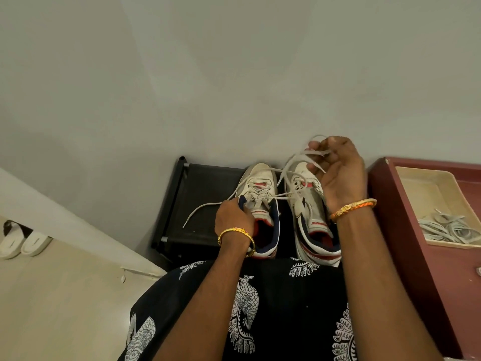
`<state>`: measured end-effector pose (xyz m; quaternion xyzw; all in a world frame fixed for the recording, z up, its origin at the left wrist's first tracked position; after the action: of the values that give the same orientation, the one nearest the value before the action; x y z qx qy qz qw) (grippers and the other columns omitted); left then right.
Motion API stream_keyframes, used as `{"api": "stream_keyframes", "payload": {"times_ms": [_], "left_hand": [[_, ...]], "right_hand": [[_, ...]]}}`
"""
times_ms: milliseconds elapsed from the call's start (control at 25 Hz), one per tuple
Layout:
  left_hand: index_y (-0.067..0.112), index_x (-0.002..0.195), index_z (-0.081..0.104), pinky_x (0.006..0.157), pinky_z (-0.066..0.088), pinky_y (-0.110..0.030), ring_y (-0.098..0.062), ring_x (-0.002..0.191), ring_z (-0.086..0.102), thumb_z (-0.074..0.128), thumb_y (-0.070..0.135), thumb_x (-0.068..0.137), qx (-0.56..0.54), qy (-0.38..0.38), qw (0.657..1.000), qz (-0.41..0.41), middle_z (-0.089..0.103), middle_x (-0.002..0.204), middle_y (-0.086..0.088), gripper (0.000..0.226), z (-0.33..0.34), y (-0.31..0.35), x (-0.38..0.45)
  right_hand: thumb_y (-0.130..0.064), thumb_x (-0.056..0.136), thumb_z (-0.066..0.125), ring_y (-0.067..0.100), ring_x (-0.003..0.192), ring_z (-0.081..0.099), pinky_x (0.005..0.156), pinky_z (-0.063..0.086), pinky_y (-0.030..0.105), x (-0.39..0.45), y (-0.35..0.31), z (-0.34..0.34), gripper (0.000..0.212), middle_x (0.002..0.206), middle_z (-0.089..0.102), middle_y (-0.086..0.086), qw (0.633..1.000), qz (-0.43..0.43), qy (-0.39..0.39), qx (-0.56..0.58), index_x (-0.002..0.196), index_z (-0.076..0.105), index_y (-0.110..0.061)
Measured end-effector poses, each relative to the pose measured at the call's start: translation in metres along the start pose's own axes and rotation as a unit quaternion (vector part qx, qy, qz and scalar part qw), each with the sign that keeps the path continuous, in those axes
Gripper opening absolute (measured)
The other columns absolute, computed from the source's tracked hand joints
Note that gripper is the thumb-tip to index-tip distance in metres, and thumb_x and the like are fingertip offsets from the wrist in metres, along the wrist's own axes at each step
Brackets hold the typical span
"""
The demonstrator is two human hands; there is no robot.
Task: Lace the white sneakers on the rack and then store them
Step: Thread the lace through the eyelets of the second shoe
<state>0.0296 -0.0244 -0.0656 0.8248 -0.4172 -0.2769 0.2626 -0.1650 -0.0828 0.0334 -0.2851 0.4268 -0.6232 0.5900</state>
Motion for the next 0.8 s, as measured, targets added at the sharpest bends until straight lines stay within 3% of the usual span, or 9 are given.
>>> {"api": "stream_keyframes", "payload": {"times_ms": [80,160,280,360,400,440,600,720,800], "left_hand": [[0.011,0.109,0.065,0.067,0.041,-0.027,-0.022,0.092,0.06,0.053,0.022,0.094,0.005,-0.003,1.0,0.011,0.065,0.104,-0.009,0.022,0.0,0.002,0.001],[0.013,0.117,0.061,0.076,0.046,-0.029,-0.023,0.101,0.058,0.057,0.02,0.092,0.015,-0.005,0.999,0.039,0.061,0.111,-0.008,0.027,0.0,0.006,0.005],[0.017,0.126,0.055,0.085,0.047,-0.034,-0.022,0.109,0.051,0.059,0.017,0.09,0.045,0.004,0.992,0.121,0.056,0.119,-0.006,0.037,0.001,0.019,0.013],[0.021,0.126,0.057,0.09,0.043,-0.037,-0.023,0.114,0.044,0.059,0.017,0.09,0.093,0.0,0.979,0.183,0.053,0.124,-0.005,0.036,0.006,0.03,0.015],[0.022,0.123,0.06,0.093,0.04,-0.038,-0.023,0.116,0.042,0.058,0.019,0.09,0.125,-0.01,0.97,0.209,0.052,0.126,-0.004,0.033,0.008,0.034,0.015],[0.023,0.12,0.062,0.095,0.036,-0.038,-0.023,0.119,0.04,0.058,0.022,0.091,0.16,-0.022,0.961,0.223,0.051,0.128,-0.003,0.029,0.011,0.037,0.016],[0.021,0.11,0.063,0.096,0.033,-0.038,-0.02,0.116,0.044,0.052,0.028,0.094,0.208,-0.014,0.951,0.23,0.053,0.123,0.0,0.021,0.013,0.039,0.017],[0.02,0.093,0.049,0.089,0.041,-0.037,-0.02,0.096,0.057,0.049,0.021,0.093,-0.02,-0.004,0.992,0.123,0.061,0.099,-0.001,0.001,0.004,0.025,0.023],[0.024,0.084,0.043,0.085,0.05,-0.045,-0.022,0.091,0.061,0.055,0.015,0.09,-0.136,-0.027,0.985,0.105,0.065,0.092,-0.004,0.016,0.006,0.021,0.028]], "right_hand": [[-0.011,0.093,0.05,0.016,0.075,0.065,0.062,0.048,0.026,0.002,0.021,-0.009,0.014,0.079,0.068,0.0,0.992,0.0,0.052,-0.111,0.082,0.057,-0.017],[-0.018,0.091,0.057,0.02,0.102,0.061,0.082,0.046,0.027,0.0,0.038,-0.01,0.016,0.104,0.066,0.001,0.951,-0.015,0.061,-0.302,0.107,0.061,-0.014],[-0.03,0.084,0.065,0.027,0.133,0.033,0.109,0.03,0.034,-0.014,0.049,0.012,0.064,0.144,0.035,0.012,0.799,-0.099,0.01,-0.594,0.139,0.039,-0.009],[-0.033,0.083,0.062,0.032,0.134,0.027,0.109,0.03,0.043,-0.028,0.067,0.03,0.066,0.146,0.027,0.014,0.697,-0.093,-0.045,-0.71,0.14,0.035,-0.013],[-0.03,0.084,0.061,0.033,0.132,0.029,0.107,0.032,0.044,-0.033,0.08,0.033,0.06,0.144,0.027,0.016,0.673,-0.059,-0.071,-0.734,0.137,0.037,-0.014],[-0.024,0.086,0.059,0.035,0.129,0.033,0.104,0.035,0.043,-0.037,0.09,0.033,0.054,0.142,0.029,0.017,0.669,-0.022,-0.087,-0.737,0.135,0.039,-0.013],[-0.012,0.086,0.058,0.035,0.115,0.049,0.089,0.044,0.037,-0.029,0.094,0.018,0.042,0.13,0.044,0.017,0.728,0.04,-0.065,-0.682,0.126,0.046,-0.008],[-0.014,0.084,0.058,0.033,0.104,0.056,0.077,0.042,0.031,-0.022,0.091,0.008,0.031,0.112,0.059,0.015,0.748,0.059,-0.046,-0.659,0.114,0.052,-0.009],[-0.012,0.085,0.056,0.03,0.099,0.058,0.072,0.039,0.027,-0.022,0.096,0.006,0.026,0.105,0.062,0.013,0.768,0.088,-0.058,-0.632,0.11,0.054,-0.01]]}}
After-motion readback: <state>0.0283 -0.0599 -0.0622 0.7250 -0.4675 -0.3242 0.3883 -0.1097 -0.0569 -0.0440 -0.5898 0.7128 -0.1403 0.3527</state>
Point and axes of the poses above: each hand's wrist, its own x-axis towards the middle knuckle, its own z-axis out of the palm, y = z × x, the point moved 7 cm from there along x, towards the middle knuckle
